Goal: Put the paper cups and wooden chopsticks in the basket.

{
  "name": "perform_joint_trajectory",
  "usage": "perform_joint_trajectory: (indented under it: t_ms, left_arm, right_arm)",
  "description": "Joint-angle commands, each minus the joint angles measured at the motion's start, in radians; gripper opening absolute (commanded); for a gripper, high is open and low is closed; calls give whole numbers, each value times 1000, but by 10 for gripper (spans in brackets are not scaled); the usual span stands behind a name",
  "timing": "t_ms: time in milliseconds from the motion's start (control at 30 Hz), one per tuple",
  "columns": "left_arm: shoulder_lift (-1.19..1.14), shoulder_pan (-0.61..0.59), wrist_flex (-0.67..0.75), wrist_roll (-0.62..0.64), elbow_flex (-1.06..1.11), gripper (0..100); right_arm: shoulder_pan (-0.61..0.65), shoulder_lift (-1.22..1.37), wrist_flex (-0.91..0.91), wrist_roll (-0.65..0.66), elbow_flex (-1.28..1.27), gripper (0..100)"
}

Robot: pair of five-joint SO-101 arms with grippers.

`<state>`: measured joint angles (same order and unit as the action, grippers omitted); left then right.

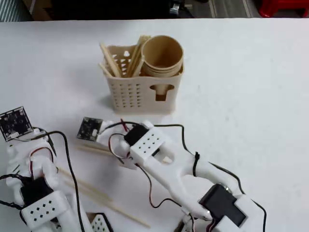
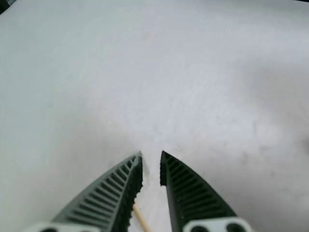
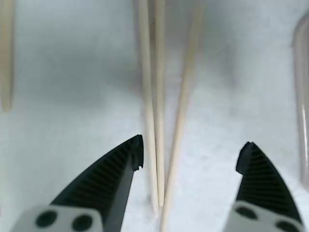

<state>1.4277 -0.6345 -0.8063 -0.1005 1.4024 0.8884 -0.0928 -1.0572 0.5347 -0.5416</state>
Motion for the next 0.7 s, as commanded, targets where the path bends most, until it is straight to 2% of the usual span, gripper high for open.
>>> perform_joint_trajectory:
  t_ms: [0,200,300,367,533,600,667]
  left_arm:
    - [13,-2,26,5,-5,80]
    - [13,-2,26,5,-5,80]
    - [13,-2,28,5,-5,80]
    - [13,-2,28,5,-5,80]
    - [13,-2,28,5,-5,80]
    - [13,-2,28,5,-5,80]
    - [13,-2,28,5,-5,80]
  right_arm:
    - [13,38,48,-6,2,330]
    - [13,225,147,-5,18,325]
    - [12,277,117,0,81,299]
    - [8,306,114,0,112,237]
    - [7,375,113,3,180,9]
    - [7,377,110,3,184,35]
    - [7,378,102,3,187,19]
